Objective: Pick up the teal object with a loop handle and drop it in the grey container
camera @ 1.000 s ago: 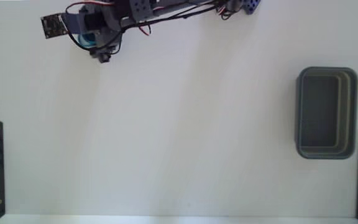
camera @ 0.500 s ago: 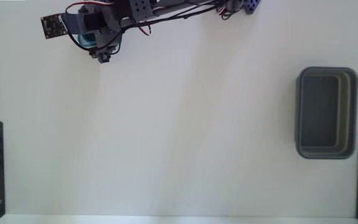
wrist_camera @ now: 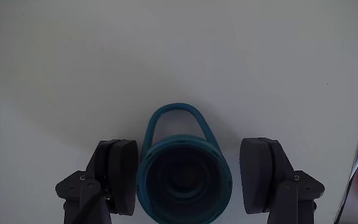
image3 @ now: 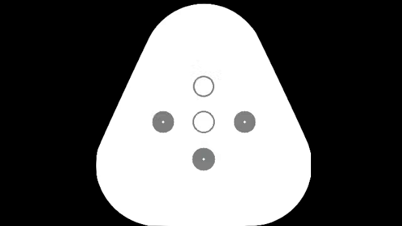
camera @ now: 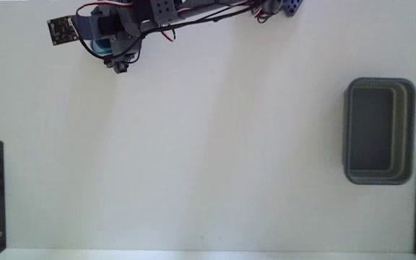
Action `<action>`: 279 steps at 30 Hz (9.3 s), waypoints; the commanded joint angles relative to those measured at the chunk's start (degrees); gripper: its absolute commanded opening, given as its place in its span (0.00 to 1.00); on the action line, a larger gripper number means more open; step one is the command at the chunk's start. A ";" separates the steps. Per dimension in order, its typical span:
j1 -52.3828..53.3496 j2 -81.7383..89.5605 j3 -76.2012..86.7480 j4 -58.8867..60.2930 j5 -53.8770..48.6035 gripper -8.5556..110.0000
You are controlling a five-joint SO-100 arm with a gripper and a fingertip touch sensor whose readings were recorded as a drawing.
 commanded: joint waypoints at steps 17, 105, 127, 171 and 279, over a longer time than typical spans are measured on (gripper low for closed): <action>0.72 2.09 -0.19 -0.72 0.26 0.89; 0.72 2.09 -0.19 -0.72 0.26 0.68; 0.72 2.09 -0.19 -0.72 0.26 0.63; 0.72 2.97 -4.79 4.77 0.26 0.63; -40.71 -0.04 -43.52 40.53 0.26 0.63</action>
